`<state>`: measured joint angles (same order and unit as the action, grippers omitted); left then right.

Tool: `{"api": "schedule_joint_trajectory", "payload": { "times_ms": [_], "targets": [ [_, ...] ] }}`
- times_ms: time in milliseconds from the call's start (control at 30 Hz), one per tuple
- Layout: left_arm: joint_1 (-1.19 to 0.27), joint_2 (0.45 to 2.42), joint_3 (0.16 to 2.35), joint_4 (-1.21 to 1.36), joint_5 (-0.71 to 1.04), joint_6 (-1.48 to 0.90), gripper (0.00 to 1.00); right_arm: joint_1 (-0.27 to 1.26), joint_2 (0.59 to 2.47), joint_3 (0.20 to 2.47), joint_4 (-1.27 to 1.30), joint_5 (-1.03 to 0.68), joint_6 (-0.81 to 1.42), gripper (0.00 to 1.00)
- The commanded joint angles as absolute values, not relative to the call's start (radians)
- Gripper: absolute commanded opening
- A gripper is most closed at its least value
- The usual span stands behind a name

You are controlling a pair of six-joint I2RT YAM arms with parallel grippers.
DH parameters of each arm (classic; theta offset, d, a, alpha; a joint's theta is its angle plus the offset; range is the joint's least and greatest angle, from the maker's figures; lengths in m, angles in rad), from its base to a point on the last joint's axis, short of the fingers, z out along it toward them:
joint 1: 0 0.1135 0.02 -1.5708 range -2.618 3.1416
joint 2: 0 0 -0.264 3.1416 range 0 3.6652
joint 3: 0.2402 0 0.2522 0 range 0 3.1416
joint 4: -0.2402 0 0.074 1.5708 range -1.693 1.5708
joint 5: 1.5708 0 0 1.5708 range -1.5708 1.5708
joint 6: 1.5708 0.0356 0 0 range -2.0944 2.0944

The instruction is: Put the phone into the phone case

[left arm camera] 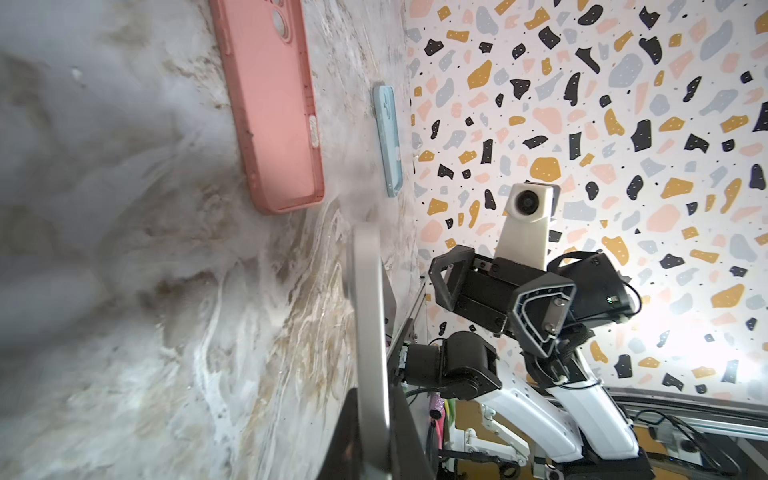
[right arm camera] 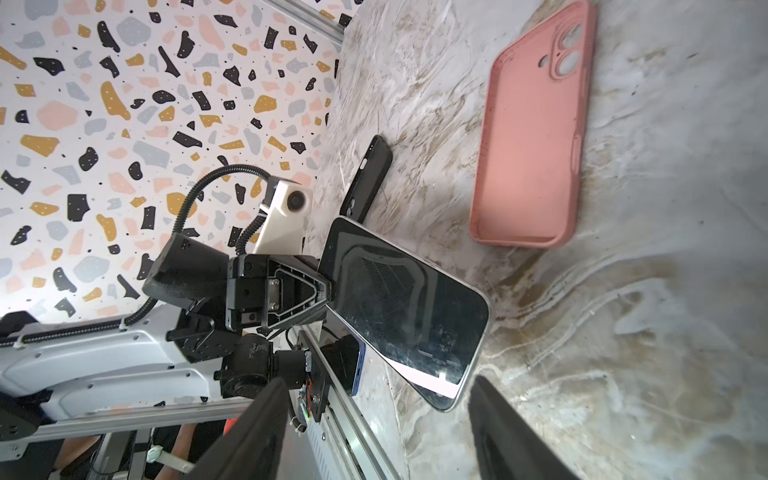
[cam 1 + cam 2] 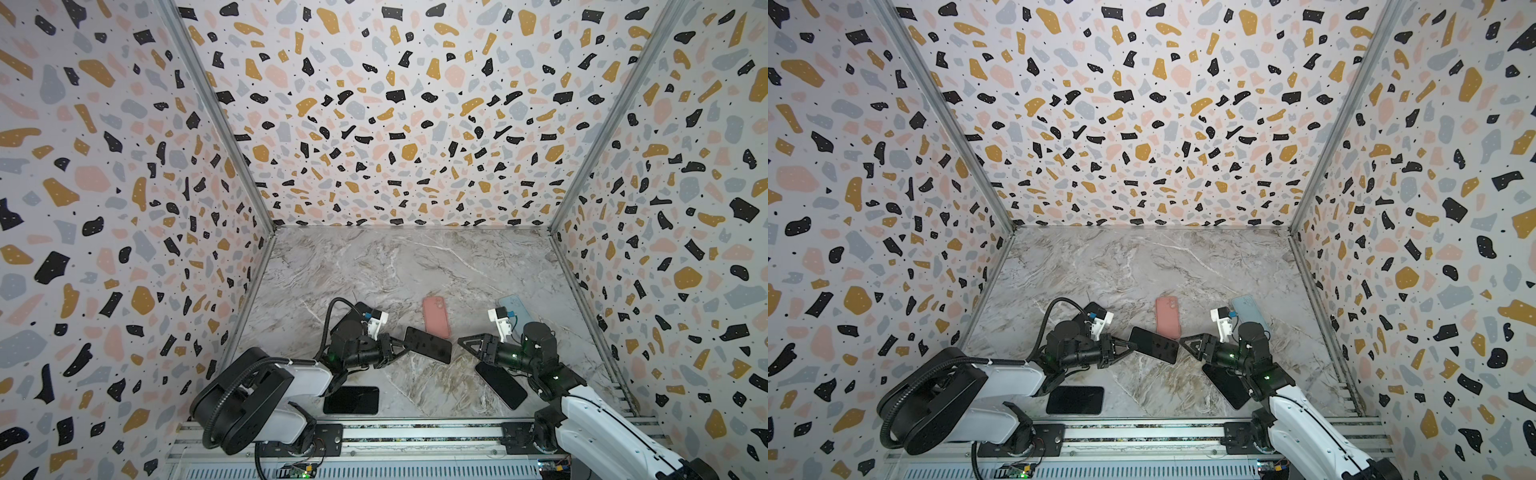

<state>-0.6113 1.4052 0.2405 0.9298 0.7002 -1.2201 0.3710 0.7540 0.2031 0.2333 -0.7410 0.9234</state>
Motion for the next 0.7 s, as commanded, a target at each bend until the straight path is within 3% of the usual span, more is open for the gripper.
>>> {"api": "schedule_joint_trajectory", "payload": {
  "times_ms": [0,367,500,667],
  "targets": [
    [-0.610,1.413,0.296,1.095,0.766,-1.239,0.00,0.341,0.798,0.181,0.329,-0.860,0.918,0.66],
    [-0.610,1.514,0.339,1.176,0.801,-1.270,0.00,0.321,0.949,0.086,0.678,-0.920,1.034,0.50],
    [-0.613,1.548,0.332,1.230,0.798,-1.294,0.00,0.308,0.956,0.078,0.702,-0.900,1.030,0.39],
    [-0.615,1.579,0.318,1.303,0.792,-1.333,0.00,0.295,0.993,0.081,0.759,-0.894,1.039,0.35]
  ]
}}
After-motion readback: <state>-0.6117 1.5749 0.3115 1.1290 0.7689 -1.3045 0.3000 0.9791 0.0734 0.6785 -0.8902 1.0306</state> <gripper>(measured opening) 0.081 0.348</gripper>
